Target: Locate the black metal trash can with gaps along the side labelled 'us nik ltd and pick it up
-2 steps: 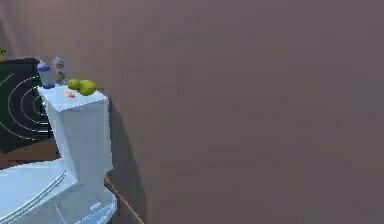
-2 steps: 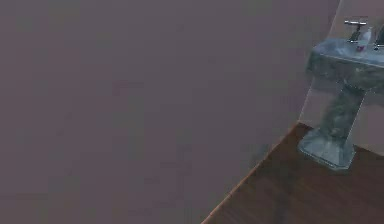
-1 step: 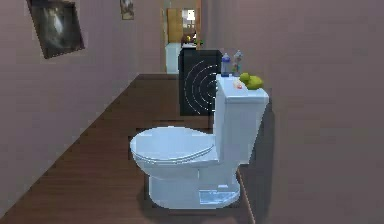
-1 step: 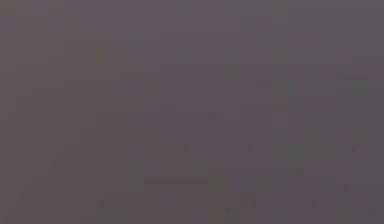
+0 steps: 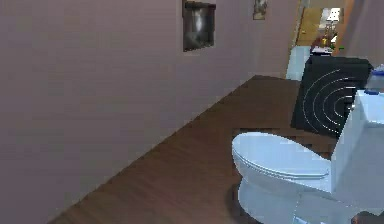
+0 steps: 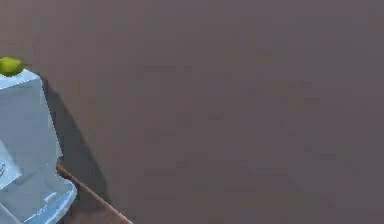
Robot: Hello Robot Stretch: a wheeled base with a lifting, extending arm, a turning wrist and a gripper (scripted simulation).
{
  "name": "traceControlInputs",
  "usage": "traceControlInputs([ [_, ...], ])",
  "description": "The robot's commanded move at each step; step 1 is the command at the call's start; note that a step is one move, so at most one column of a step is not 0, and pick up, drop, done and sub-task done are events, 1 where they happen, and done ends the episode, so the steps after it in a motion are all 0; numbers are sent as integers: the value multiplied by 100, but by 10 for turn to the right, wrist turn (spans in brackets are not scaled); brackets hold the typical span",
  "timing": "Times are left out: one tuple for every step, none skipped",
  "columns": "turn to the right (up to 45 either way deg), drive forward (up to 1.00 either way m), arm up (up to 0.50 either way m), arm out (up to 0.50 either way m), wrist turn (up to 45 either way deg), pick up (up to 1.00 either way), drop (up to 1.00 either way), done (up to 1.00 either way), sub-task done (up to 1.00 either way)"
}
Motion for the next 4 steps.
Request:
traceControlInputs([
  [0, 100, 0, 0, 0, 0, 0, 0, 0],
  [-90, 0, 0, 0, 0, 0, 0, 0, 0],
  [0, 25, 0, 0, 0, 0, 0, 0, 0],
  [390, 0, 0, 0, 0, 0, 0, 0, 0],
])
